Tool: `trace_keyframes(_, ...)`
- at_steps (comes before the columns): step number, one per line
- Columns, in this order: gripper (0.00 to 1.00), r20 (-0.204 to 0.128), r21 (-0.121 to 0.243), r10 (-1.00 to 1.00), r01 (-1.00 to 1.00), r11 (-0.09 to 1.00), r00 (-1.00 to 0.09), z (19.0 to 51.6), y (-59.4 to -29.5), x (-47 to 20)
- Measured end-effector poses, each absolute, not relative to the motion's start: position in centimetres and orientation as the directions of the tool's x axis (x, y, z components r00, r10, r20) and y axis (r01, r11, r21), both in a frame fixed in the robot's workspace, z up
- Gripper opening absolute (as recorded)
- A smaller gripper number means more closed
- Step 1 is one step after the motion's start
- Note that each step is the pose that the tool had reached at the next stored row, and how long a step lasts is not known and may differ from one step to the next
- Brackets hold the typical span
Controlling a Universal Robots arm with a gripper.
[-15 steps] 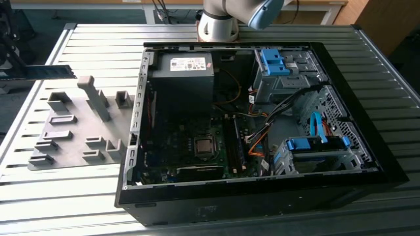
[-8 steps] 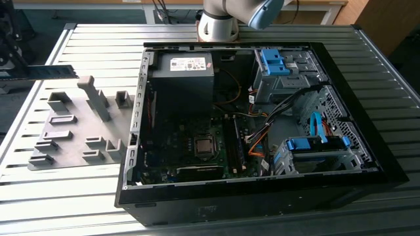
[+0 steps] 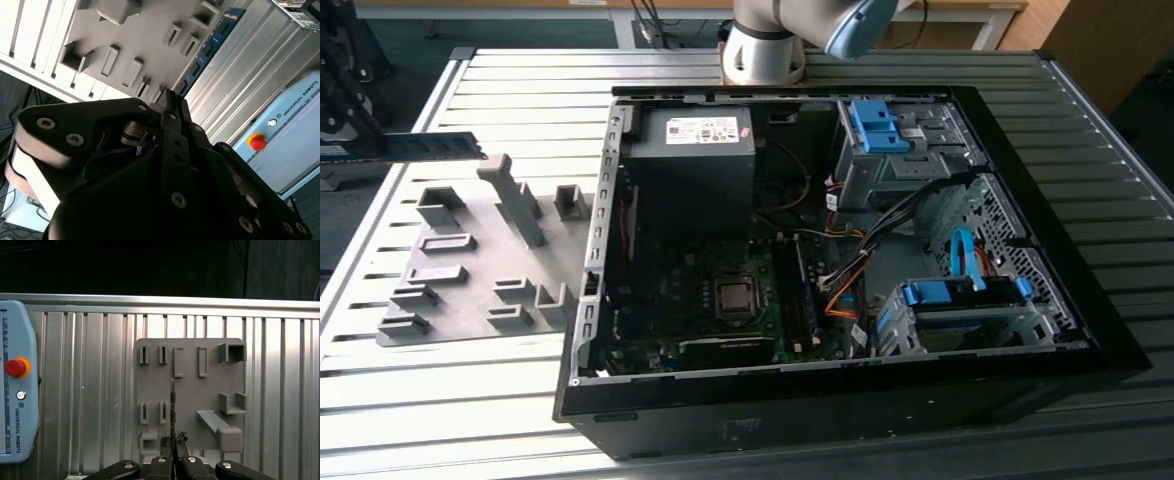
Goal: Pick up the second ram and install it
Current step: 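Pick up the second ram and move it above second insertion slot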
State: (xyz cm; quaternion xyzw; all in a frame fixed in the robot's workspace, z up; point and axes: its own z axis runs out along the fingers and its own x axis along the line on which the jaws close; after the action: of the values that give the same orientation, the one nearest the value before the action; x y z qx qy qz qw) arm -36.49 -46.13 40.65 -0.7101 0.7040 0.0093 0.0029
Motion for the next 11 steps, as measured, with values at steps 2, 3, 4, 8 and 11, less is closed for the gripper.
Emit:
trace_keyframes(2,0.14,-0.017,0.009,-1.0,-1.0,-0.009,0.009,40.6,-46.1,-36.3)
trace_keyframes(3,0.14,-0.017,0.009,-1.0,-1.0,-0.009,0.009,40.7,-46.1,-36.1)
trace_keyframes(4,0.14,-0.017,0.009,-1.0,-1.0,-0.009,0.009,40.7,-46.1,-36.0)
trace_keyframes(8,0.14,-0.017,0.009,-1.0,-1.0,-0.009,0.009,40.7,-46.1,-35.5)
trace_keyframes(11,0.14,-0.017,0.009,-1.0,-1.0,-0.009,0.009,40.6,-46.1,-35.0)
